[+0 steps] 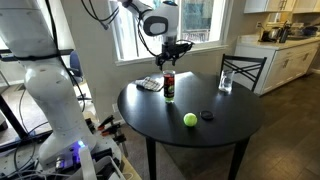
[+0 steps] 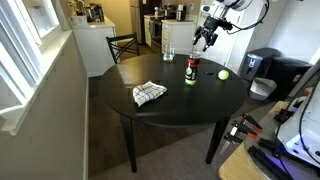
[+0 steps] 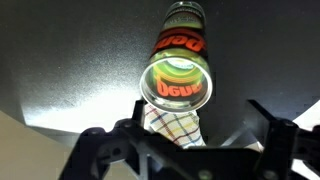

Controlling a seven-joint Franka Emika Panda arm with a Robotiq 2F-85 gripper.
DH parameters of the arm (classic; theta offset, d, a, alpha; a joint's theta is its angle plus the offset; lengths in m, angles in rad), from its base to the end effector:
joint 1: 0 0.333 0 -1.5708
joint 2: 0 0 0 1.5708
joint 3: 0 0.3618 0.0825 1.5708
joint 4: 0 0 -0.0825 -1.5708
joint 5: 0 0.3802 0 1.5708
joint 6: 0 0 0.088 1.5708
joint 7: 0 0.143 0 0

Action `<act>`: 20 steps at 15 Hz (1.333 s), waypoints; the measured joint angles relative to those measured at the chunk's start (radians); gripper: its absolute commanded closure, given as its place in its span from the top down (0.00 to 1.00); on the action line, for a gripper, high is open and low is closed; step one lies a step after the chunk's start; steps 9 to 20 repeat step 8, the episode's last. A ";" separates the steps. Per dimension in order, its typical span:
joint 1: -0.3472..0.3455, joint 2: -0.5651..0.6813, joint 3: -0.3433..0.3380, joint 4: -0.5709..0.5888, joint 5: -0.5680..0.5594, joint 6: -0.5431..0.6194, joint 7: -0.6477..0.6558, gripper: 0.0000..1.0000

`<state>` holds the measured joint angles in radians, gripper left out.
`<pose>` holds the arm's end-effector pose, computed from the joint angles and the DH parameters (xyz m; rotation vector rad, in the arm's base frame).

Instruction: Put the tennis ball into the tube

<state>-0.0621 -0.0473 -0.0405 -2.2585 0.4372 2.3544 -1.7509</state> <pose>0.5281 -0.0378 0.4113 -2.3398 -1.8905 -0.5316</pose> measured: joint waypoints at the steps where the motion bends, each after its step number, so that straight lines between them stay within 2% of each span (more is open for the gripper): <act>1: 0.000 0.000 -0.001 0.000 0.000 0.000 0.000 1.00; 20: 0.000 0.002 -0.010 -0.002 -0.003 0.001 0.003 1.00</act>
